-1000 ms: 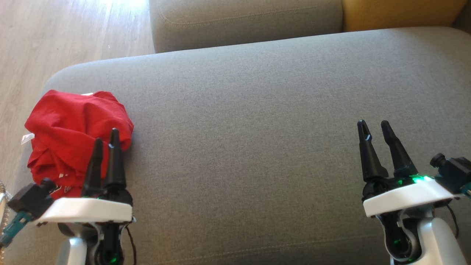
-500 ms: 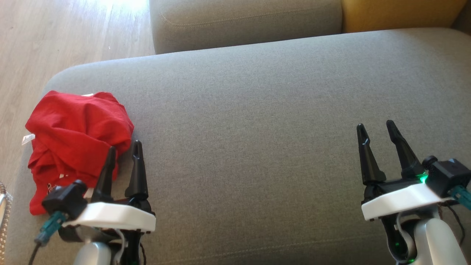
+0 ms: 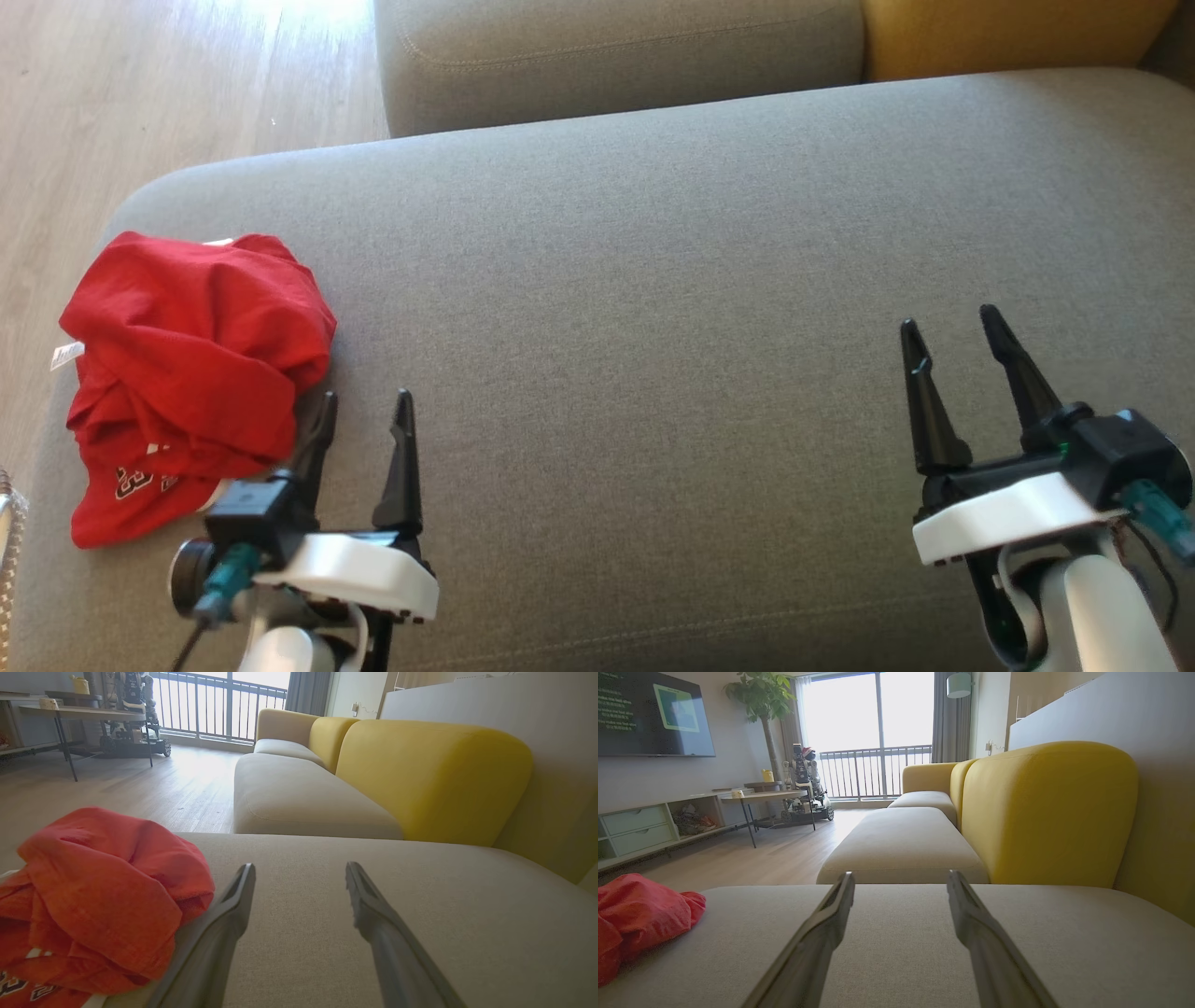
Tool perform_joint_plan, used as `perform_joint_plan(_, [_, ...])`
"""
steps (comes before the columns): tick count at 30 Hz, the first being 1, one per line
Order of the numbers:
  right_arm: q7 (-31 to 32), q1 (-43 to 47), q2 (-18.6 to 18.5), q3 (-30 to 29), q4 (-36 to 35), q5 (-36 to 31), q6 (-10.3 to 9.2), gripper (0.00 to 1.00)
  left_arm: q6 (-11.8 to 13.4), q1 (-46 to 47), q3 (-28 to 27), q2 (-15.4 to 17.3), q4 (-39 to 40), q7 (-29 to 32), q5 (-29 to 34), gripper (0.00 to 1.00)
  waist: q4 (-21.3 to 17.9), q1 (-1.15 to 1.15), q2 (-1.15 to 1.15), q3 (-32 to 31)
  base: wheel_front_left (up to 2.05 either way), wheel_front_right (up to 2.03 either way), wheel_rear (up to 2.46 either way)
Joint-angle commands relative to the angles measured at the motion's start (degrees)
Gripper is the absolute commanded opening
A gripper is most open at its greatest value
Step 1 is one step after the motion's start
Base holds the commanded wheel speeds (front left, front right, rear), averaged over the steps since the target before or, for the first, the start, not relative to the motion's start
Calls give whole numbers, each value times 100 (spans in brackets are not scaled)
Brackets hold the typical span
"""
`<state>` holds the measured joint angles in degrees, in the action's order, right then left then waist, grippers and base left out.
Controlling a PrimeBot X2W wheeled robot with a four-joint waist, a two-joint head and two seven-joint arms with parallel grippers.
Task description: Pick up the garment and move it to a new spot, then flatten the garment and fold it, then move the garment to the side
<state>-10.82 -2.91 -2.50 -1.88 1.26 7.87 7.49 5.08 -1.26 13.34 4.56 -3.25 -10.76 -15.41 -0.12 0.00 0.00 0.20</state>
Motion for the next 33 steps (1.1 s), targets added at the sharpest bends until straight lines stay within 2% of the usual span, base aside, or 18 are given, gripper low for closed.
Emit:
perform_joint_plan(1, [-87, -131, -37, 152, -175, -284, 0, 100, 60, 226, -57, 94, 127, -95, 232, 100, 1, 0, 0, 2, 0, 0, 0])
perform_joint_plan(8, [-205, -94, -37, 206, -150, -796, 0, 100, 187, 239, 129, 121, -37, -212, 637, 100, 26, 0, 0, -9, 0, 0, 0])
perform_joint_plan(13, [-289, -121, -37, 283, -181, -1089, 0, 100, 340, 202, 71, 69, 47, -296, 817, 100, -1, 0, 0, 12, 0, 0, 0])
perform_joint_plan(17, [-357, -102, -37, 315, -165, -1304, 0, 100, 362, 200, 77, 73, 112, -363, 1105, 100, -6, 0, 0, 27, 0, 0, 0])
perform_joint_plan(21, [-418, -92, -38, 394, -31, -1287, 0, 100, 319, 172, 85, 28, 39, -424, 1238, 100, -10, 0, 0, 28, 0, 0, 0])
perform_joint_plan(33, [-418, -93, -38, 416, 221, -930, 0, 100, 5, 167, -79, -86, -340, -424, 1072, 100, 28, 0, 0, 32, 0, 0, 0])
